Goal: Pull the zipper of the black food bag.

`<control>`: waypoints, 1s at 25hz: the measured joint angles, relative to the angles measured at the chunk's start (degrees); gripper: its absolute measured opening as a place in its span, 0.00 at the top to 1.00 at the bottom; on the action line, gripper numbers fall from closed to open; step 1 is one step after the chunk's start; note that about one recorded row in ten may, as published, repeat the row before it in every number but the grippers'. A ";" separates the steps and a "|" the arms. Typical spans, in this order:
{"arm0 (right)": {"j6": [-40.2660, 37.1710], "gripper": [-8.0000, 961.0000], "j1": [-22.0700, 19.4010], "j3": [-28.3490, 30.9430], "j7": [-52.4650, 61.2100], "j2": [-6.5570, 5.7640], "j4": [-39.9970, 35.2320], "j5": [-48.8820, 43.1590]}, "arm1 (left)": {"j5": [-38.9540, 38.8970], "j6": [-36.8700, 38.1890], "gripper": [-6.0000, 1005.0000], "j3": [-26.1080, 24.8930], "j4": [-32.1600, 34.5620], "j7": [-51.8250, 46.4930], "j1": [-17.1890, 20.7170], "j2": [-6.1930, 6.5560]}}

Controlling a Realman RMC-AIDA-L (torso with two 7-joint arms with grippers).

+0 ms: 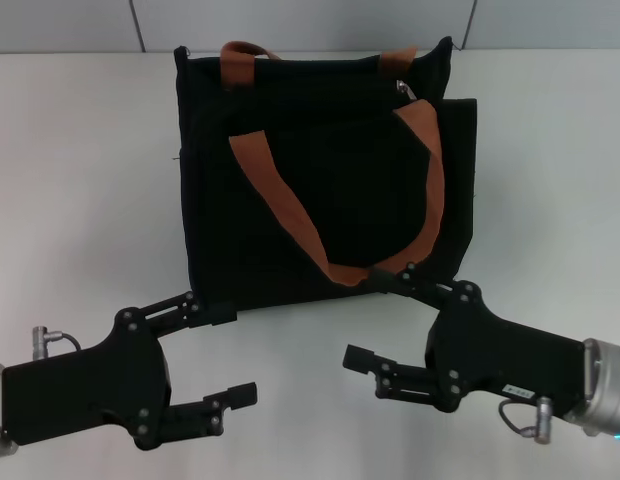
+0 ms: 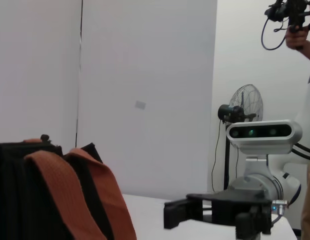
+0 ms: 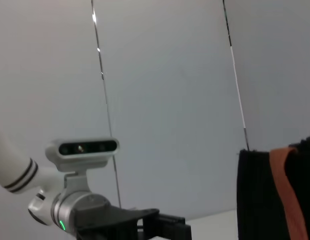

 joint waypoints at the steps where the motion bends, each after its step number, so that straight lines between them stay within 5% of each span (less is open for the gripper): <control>1: 0.97 0.14 0.01 -0.01 0.00 0.05 0.44 0.00 | 0.00 -0.52 0.22 0.00 -0.28 0.21 -0.14 0.01; 25: 5.61 0.15 -0.51 0.48 0.00 0.14 2.98 0.19 | -0.06 -1.53 0.22 -0.40 -1.88 0.22 -0.04 0.04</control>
